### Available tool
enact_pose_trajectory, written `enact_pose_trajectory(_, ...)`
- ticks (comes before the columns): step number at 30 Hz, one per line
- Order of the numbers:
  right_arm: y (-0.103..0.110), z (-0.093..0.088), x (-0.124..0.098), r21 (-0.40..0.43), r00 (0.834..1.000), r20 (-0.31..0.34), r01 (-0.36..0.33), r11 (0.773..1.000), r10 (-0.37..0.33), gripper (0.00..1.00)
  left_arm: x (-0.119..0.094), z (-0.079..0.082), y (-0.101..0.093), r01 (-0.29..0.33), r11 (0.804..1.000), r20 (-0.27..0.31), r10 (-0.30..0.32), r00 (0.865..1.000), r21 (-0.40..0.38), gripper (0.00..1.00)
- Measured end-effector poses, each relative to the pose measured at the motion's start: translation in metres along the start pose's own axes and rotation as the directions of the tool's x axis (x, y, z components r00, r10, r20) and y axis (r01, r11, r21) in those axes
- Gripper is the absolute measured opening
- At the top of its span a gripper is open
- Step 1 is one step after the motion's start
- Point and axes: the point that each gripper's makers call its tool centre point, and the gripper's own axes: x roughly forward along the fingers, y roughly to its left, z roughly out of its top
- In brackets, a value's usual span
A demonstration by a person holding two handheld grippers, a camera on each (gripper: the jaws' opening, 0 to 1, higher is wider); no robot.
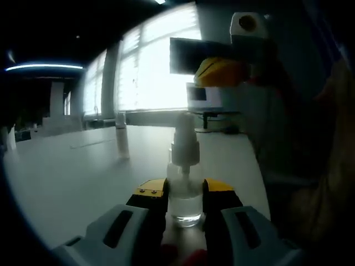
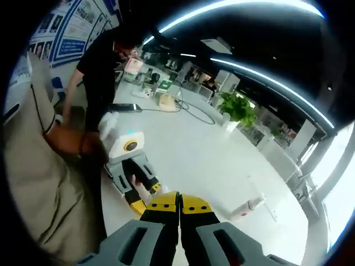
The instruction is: Clamp pump bottle remove cover press pump head put on cover
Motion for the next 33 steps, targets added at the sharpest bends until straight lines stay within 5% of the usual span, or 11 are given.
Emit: enact_pose_trajectory(33, 0.003, 0.009, 0.012, -0.048, 0.981, -0.133, -0.150, 0.987, 0.143, 0.00, 0.000, 0.000, -0.003, 0.013, 1.000, 0.001, -0.013, 1.000, -0.014, 0.15)
